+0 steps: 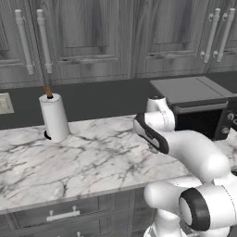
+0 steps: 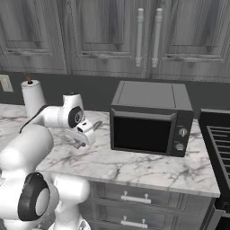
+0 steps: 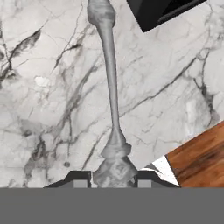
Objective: Take the fork and place it on the left side of the plate. Then take the spoon and place it on the right side of the plate. Make sure they're directly next to the plate.
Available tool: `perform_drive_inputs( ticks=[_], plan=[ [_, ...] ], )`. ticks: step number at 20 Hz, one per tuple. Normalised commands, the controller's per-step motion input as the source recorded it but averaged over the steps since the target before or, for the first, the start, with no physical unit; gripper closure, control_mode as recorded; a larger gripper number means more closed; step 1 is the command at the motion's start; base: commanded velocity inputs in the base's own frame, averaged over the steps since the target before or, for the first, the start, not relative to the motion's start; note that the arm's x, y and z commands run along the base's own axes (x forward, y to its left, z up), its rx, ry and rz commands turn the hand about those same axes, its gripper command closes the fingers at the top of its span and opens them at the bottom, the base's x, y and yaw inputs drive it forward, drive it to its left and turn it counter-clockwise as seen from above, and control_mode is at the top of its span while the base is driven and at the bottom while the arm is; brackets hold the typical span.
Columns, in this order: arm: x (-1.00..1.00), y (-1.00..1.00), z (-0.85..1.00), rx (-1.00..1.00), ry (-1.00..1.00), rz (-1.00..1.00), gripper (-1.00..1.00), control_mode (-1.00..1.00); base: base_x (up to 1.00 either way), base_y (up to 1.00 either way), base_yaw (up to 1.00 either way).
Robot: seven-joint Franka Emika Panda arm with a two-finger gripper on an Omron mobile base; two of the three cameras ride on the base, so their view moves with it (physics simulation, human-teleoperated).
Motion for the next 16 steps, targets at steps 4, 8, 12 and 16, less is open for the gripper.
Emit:
perform_drive_inputs(
  ticks=[4,8,12,16],
  plan=[
    [-0.90,0.00,0.99,-0.03,0.00,0.00,1.00,-1.00,0.00,0.00,0.00],
    [-1.00,0.00,0.82,-0.04,0.00,0.00,1.00,-1.00,0.00,0.00,0.00],
    [-1.00,-0.02,0.28,-0.05,0.00,0.00,1.00,-1.00,0.00,0.00,0.00],
    [-0.63,0.00,0.02,-0.02,0.00,0.05,1.00,-1.00,0.00,0.00,0.00]
  ],
)
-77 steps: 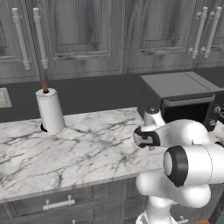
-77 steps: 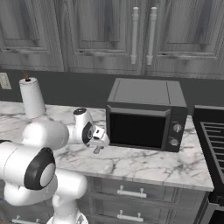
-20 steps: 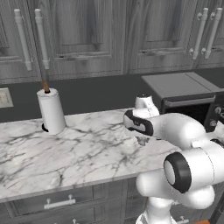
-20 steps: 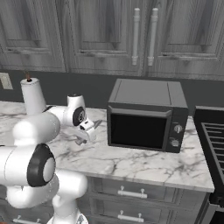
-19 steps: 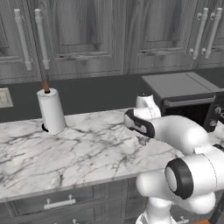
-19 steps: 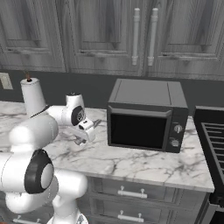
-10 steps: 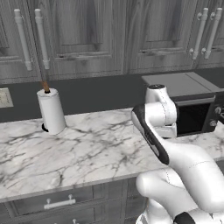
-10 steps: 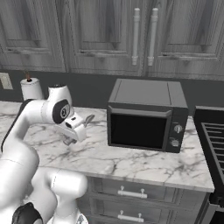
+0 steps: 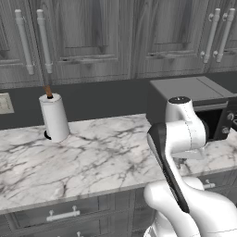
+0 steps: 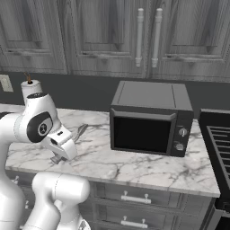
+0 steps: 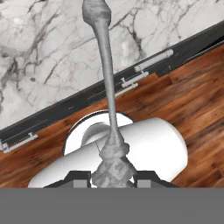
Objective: Take the fork and place it on the left side of the plate. Then take the spoon and place it on the right side of the plate. Make sure they're directly next to the plate.
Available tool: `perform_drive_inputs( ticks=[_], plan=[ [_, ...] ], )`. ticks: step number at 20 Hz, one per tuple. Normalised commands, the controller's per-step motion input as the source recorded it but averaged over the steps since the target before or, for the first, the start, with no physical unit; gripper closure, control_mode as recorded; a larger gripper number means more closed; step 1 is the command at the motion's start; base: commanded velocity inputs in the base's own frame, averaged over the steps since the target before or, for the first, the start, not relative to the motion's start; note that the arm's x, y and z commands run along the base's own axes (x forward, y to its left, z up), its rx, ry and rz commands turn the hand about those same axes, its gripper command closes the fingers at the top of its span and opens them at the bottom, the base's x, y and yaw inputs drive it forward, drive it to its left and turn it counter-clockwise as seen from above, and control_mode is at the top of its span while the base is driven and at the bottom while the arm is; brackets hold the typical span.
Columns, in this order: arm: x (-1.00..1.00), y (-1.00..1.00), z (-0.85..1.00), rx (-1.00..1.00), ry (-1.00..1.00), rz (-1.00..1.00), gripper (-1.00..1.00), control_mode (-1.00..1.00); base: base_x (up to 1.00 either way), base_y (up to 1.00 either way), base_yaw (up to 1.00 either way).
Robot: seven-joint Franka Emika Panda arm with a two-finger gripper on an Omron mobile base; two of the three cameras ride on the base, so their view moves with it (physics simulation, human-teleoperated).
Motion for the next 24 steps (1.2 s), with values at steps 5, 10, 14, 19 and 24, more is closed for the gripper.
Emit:
perform_drive_inputs(
  ticks=[5,10,14,19,24],
  plan=[
    [-0.11,0.00,0.00,0.00,-0.02,0.11,1.00,-1.00,0.00,0.00,0.00],
    [0.00,0.00,0.00,0.00,0.00,0.09,1.00,-1.00,0.00,0.00,0.00],
    [0.01,0.00,0.00,0.00,0.00,0.08,1.00,-1.00,0.00,0.00,0.00],
    [0.00,0.00,0.00,0.00,-0.01,0.07,1.00,1.00,-0.01,0.00,0.03],
    [0.00,0.00,0.00,0.00,0.00,0.00,1.00,1.00,-0.46,0.00,0.17]
  ],
)
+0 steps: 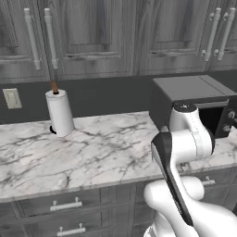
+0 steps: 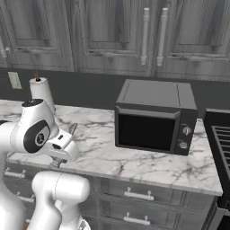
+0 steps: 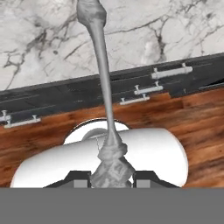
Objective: Take the fork and place it on the left side of the plate. Then take the spoon and place it on the right side of the plate. Make sure they're directly next to the plate.
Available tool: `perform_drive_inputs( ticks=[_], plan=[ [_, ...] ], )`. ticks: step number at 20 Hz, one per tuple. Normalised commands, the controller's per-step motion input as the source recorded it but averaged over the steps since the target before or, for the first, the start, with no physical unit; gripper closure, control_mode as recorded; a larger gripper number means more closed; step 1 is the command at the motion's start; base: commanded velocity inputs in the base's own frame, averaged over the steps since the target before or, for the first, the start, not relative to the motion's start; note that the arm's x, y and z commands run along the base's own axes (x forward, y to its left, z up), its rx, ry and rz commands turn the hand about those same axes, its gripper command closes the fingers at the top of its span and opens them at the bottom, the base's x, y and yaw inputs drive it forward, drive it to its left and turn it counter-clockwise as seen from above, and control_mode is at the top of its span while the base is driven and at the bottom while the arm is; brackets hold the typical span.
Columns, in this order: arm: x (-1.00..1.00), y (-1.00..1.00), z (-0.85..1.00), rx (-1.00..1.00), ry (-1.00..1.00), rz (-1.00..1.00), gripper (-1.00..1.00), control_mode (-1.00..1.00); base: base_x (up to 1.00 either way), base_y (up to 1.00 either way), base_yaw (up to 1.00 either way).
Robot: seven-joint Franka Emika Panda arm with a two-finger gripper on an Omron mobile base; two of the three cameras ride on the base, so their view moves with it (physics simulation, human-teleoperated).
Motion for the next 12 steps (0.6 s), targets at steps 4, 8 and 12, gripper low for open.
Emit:
perform_drive_inputs(
  ticks=[4,8,12],
  plan=[
    [0.00,0.00,0.00,0.00,0.00,0.00,1.00,1.00,-0.71,0.00,0.27],
    [0.00,0.00,0.00,0.00,0.00,0.00,1.00,1.00,-0.54,0.03,0.36],
    [0.00,0.00,0.00,0.00,0.00,0.00,1.00,1.00,-0.09,0.23,0.46]
  ],
)
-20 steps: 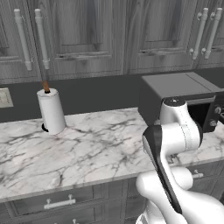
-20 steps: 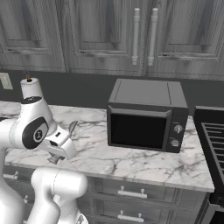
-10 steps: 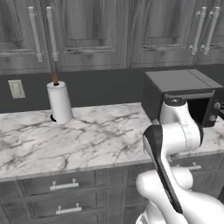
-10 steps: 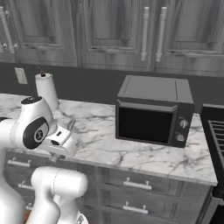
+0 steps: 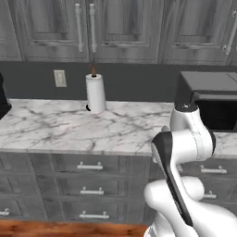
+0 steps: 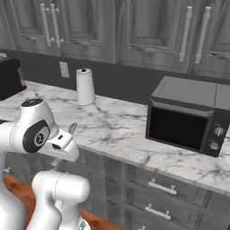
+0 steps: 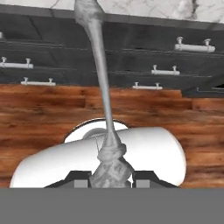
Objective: Take the fork and place it on the left side of the plate. Then take the spoon and place it on the right side of the plate. Make sure they're directly next to the plate.
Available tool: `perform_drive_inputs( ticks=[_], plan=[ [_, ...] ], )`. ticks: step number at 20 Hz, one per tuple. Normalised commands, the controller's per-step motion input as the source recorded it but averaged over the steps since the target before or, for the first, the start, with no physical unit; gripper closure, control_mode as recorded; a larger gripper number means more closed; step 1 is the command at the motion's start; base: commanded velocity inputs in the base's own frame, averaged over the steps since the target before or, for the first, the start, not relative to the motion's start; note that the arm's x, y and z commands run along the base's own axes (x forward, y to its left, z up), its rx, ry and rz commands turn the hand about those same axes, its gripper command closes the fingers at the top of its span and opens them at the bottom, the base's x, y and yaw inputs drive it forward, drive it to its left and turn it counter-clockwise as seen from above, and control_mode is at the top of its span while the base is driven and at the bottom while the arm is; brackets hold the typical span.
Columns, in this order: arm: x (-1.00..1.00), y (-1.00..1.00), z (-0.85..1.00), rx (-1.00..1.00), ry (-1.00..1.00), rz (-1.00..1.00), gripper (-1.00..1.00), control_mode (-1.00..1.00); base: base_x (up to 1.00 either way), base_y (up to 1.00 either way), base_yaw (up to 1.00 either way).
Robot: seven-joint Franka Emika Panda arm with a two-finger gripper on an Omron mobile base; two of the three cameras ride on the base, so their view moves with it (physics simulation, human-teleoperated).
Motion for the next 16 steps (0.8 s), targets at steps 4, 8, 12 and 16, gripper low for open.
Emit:
perform_drive_inputs(
  ticks=[4,8,12,16],
  plan=[
    [0.00,0.00,0.00,0.00,0.00,0.00,1.00,1.00,0.00,0.24,0.53],
    [0.00,0.00,0.00,0.00,0.00,0.00,1.00,1.00,0.00,0.19,0.56],
    [0.00,0.00,0.00,0.00,0.00,0.00,1.00,1.00,0.02,0.19,0.62],
    [0.00,0.00,0.00,0.00,0.00,0.00,1.00,1.00,0.12,0.21,0.65]
  ],
)
